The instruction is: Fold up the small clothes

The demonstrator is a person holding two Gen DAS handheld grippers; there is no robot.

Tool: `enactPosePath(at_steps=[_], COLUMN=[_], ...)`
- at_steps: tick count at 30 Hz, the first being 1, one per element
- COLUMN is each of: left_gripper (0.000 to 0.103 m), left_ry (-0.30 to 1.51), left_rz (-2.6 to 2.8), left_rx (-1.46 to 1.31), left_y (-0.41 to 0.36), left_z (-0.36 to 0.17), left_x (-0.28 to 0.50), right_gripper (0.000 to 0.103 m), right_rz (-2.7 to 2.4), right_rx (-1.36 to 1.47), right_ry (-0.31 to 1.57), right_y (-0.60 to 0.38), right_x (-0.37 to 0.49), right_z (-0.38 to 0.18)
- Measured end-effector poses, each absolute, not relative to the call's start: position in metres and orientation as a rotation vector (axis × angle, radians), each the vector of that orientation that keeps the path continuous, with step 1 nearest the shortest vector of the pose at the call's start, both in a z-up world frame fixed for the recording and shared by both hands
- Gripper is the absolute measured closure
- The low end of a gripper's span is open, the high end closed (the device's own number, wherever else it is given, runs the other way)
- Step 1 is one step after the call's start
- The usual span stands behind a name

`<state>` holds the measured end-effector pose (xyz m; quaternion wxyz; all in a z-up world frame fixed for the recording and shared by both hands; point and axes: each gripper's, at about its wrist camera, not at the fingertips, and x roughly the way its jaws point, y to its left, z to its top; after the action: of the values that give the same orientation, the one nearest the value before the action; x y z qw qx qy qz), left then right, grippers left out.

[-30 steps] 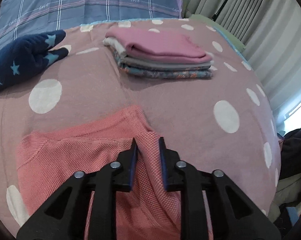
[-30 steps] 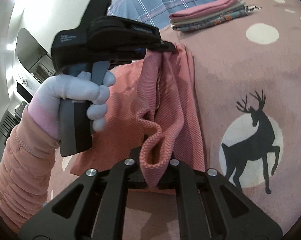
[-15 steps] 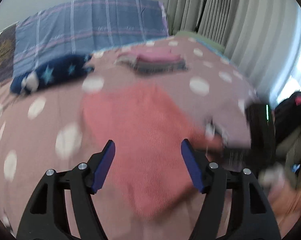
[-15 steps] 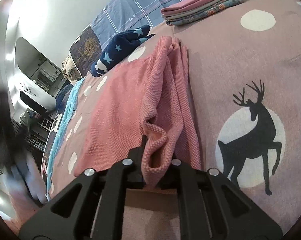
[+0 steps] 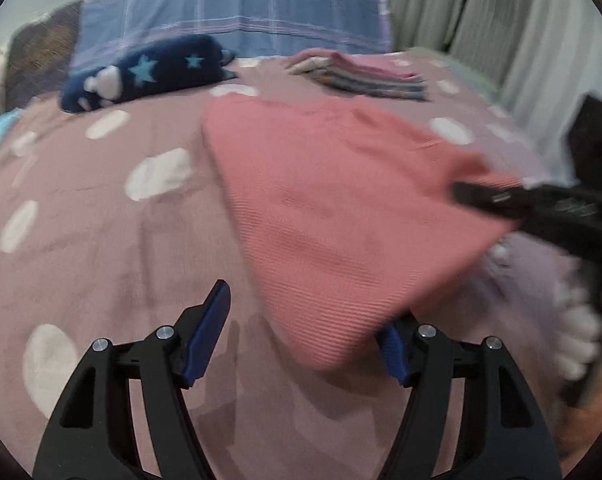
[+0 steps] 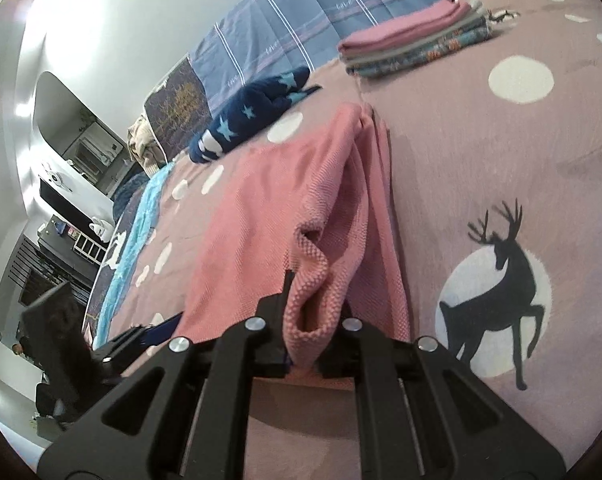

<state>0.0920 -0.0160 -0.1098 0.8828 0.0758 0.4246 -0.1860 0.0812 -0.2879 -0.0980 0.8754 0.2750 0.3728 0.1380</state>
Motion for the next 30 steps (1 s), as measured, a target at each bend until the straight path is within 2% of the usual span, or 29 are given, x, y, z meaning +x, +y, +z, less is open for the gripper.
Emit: enactPosePath(at_steps=[7, 11, 12, 13, 14, 16, 17, 22, 25, 26, 28, 30], left_gripper=[0.032, 0.036, 0.039, 0.048, 0.061, 0.075, 0.077, 0.078, 0.078, 0.078, 0.077, 0.076], left_ry=[0.870, 0.919, 0.931, 0.950, 0.965, 1.001, 1.006, 0.895, 0.902, 0.934, 0.896, 0.847], left_rz=[-0.272, -0.304, -0.319, -0.350, -0.375, -0.466, -0.535, -0.675, -0.652, -0.594, -0.555, -0.536], left_rx=[0.287, 0.226, 0.215, 0.195, 0.178, 0.103, 0.042, -0.043, 0.034, 0.111, 0.214, 0.298], left_y=[-0.008, 0.005, 0.007, 0.010, 0.011, 0.017, 0.020, 0.015, -0.009, -0.019, -0.029, -0.035], left_z=[-0.121, -0.116, -0.114, -0.112, -0.111, -0.103, -0.096, -0.069, -0.090, -0.108, -0.128, -0.126], left_x=[0.077, 0.071, 0.067, 0.062, 0.059, 0.052, 0.050, 0.057, 0.077, 0.083, 0.081, 0.068], right_gripper=[0.096, 0.089, 0.088, 0.087, 0.082, 0.081, 0.081, 0.081, 0.081, 0.085, 0.100, 0.100], right_rz=[0.246, 0.238, 0.224, 0.211, 0.196, 0.176, 0.180, 0.311, 0.303, 0.205, 0.160, 0.151], right_rx=[0.626, 0.589, 0.578, 0.575, 0.571, 0.563, 0.556, 0.484, 0.414, 0.324, 0.235, 0.186], right_ry=[0.870, 0.869, 0.863, 0.856, 0.847, 0.819, 0.801, 0.723, 0.765, 0.832, 0.824, 0.827], right_y=[-0.301, -0.303, -0.306, -0.309, -0.312, -0.318, -0.319, -0.296, -0.281, -0.275, -0.269, -0.263], right_x=[0.080, 0.072, 0.069, 0.066, 0.063, 0.058, 0.056, 0.056, 0.070, 0.077, 0.075, 0.072], right_z=[-0.137, -0.129, -0.125, -0.122, -0.119, -0.111, -0.104, -0.086, -0.099, -0.115, -0.126, -0.120])
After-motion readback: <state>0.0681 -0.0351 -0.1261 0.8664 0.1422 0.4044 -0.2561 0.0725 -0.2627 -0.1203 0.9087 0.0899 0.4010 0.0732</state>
